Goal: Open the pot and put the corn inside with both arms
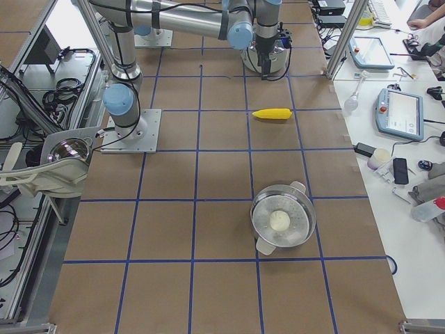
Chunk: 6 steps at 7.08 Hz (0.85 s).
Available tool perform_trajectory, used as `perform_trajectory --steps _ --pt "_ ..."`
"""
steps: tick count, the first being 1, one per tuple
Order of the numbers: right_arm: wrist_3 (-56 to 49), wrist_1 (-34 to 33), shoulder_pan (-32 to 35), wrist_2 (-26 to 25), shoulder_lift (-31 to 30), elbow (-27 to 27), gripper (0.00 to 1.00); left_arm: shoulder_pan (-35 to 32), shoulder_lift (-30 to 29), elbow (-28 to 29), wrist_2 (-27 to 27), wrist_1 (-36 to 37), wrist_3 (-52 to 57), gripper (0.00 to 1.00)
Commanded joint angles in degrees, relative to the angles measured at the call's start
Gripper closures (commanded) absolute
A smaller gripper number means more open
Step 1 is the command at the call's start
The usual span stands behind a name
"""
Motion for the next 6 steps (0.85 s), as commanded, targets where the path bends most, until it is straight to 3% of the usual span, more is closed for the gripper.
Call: perform_trajectory --steps 1,3,6 --pt "0.1 -8.3 -0.3 -0.1 6.0 1.7 0.0 -4.1 -8.7 6.1 0.2 3.9 -3.3 0.0" --pt "0.1 -12.7 -0.9 -0.3 12.2 1.7 0.0 -6.6 -15.1 8.0 0.2 10.6 -4.8 0.0" --pt "0.1 -16.8 -2.3 -0.6 17.7 1.7 0.0 -8.1 -20.0 11.0 0.3 11.7 -5.3 0.0"
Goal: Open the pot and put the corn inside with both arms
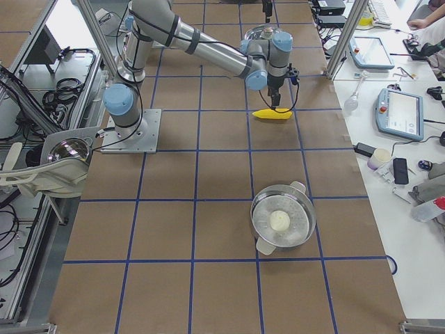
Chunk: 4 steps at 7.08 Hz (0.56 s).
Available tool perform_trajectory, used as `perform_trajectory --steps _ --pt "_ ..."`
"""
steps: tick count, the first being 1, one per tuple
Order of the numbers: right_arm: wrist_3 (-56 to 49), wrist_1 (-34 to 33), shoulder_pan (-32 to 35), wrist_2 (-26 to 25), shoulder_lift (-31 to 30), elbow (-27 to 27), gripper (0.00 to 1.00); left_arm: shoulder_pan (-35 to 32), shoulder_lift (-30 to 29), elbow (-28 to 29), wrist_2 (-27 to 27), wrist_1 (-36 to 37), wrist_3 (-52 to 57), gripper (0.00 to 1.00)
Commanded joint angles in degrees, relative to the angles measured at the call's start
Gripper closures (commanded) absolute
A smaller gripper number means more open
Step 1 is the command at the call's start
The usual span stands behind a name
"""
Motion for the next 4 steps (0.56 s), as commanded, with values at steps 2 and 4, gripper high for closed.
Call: perform_trajectory --steps 2,4 --pt "1.4 -1.7 -2.2 0.3 3.9 0.0 0.0 -1.2 -3.7 0.9 0.0 0.8 -0.9 0.0" --pt "4.3 -2.6 -2.2 0.7 4.5 -0.1 0.09 -1.5 -4.6 0.9 0.0 1.1 -1.1 0.0"
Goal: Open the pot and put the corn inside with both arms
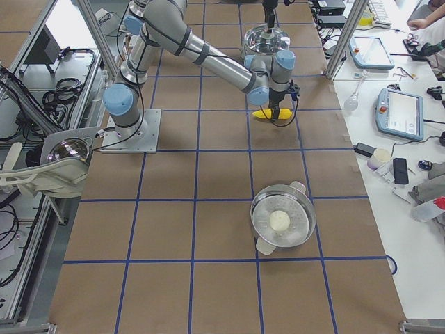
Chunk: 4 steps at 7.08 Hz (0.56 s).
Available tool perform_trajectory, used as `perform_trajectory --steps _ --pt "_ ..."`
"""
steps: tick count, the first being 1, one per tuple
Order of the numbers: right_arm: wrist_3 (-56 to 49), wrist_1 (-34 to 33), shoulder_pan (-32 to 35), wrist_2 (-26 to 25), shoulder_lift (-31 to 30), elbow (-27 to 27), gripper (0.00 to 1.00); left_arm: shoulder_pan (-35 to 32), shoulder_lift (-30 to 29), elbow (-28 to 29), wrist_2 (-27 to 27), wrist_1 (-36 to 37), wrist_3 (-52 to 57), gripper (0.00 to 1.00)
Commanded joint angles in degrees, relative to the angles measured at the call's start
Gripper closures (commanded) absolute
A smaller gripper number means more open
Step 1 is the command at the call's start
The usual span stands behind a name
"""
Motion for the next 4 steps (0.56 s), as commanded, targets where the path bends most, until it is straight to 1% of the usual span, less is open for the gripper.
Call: perform_trajectory --steps 1,2,3,4 --pt "1.5 -0.8 -0.1 2.3 0.9 -0.2 0.34 -0.5 -0.9 0.0 0.0 1.1 -0.5 0.03" --pt "4.1 -0.9 -0.1 3.7 0.8 -0.1 0.69 -0.6 -1.0 0.0 0.0 1.2 -0.5 0.15" --pt "4.9 -0.9 -0.1 4.2 0.8 -0.2 0.95 -0.7 -1.3 0.0 0.0 1.2 -0.7 0.19" --pt "4.7 -0.7 -0.1 4.0 0.7 -0.6 1.0 -0.7 -1.3 0.0 0.0 1.2 -0.8 0.25"
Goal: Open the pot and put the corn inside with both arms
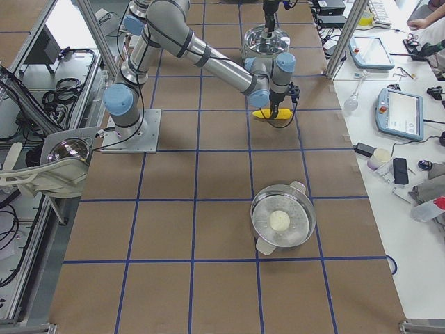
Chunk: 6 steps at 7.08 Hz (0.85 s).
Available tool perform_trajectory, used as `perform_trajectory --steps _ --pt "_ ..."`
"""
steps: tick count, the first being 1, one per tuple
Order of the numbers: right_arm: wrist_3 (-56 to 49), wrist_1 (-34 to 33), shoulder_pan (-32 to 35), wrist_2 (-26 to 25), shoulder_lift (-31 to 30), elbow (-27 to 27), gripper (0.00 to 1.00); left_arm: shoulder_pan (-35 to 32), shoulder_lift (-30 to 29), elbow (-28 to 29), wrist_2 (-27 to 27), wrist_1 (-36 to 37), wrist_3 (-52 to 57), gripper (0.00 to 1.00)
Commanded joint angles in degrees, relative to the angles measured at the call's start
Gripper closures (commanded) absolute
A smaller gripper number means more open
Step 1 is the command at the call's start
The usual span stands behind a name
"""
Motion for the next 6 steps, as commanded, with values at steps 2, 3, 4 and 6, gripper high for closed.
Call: perform_trajectory --steps 2,3,4,6 --pt "0.3 0.4 0.0 -0.4 -1.3 -1.9 1.0 -0.1 0.3 0.1 0.0 0.1 -0.1 0.62" --pt "0.3 2.3 0.1 0.4 -2.9 -3.4 1.0 -0.1 0.6 0.1 0.0 0.1 -0.1 0.85" --pt "0.5 3.3 0.6 0.4 -4.6 -3.9 1.0 -0.1 0.9 0.1 0.0 0.1 0.1 1.0" --pt "2.7 8.1 4.1 0.4 -7.4 -7.0 1.0 0.0 3.5 1.7 0.2 -0.8 0.7 1.0"
